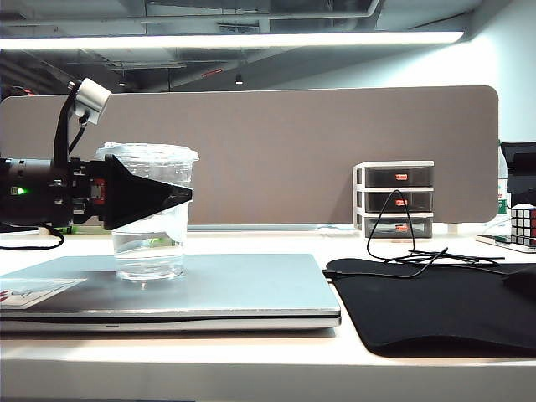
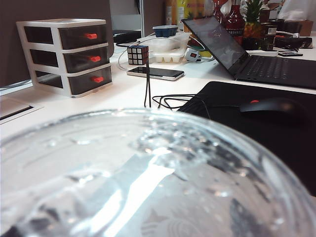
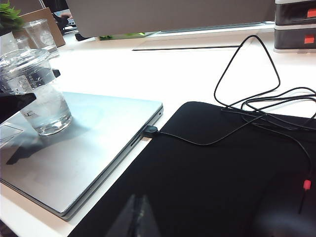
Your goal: Pick up the coffee cup and place it over the laptop.
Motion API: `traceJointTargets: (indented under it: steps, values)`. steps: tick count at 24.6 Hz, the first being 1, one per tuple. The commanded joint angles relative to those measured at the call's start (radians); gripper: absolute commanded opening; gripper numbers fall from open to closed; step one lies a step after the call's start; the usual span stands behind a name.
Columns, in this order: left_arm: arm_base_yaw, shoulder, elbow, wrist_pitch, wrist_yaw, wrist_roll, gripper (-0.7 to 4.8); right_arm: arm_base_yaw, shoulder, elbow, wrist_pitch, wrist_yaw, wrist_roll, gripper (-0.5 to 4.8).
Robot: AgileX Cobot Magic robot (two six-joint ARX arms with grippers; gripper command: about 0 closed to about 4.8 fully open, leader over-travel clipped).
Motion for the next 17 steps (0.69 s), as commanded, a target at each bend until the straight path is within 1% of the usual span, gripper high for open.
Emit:
traceJointTargets:
  steps: [1, 6, 9, 13, 17]
  values:
    - [0.002, -0.004, -0.012, 0.018, 0.007, -0.01, 4.79, 0.001, 0.001, -0.005, 0.014, -0.01, -0.003, -0.06]
    - [0.023, -0.01, -0.068, 0.019, 0.007, -0.009, 4.79, 0.001, 0.001, -0.005, 0.013, -0.011, -0.003, -0.06]
    - [0.07, -0.047, -0.117, 0.019, 0.007, 0.002, 4.79, 0.001, 0.001, -0.005, 0.014, -0.014, -0.003, -0.06]
    - [0.111, -0.052, -0.124, 0.019, 0.011, -0.014, 4.79, 0.001, 0.002, -0.005, 0.013, -0.013, -0.003, -0.06]
    - [0.145, -0.053, -0.191, 0.02, 0.029, -0.013, 4.79, 0.001, 0.002, -0.005, 0.014, -0.013, -0.003, -0.06]
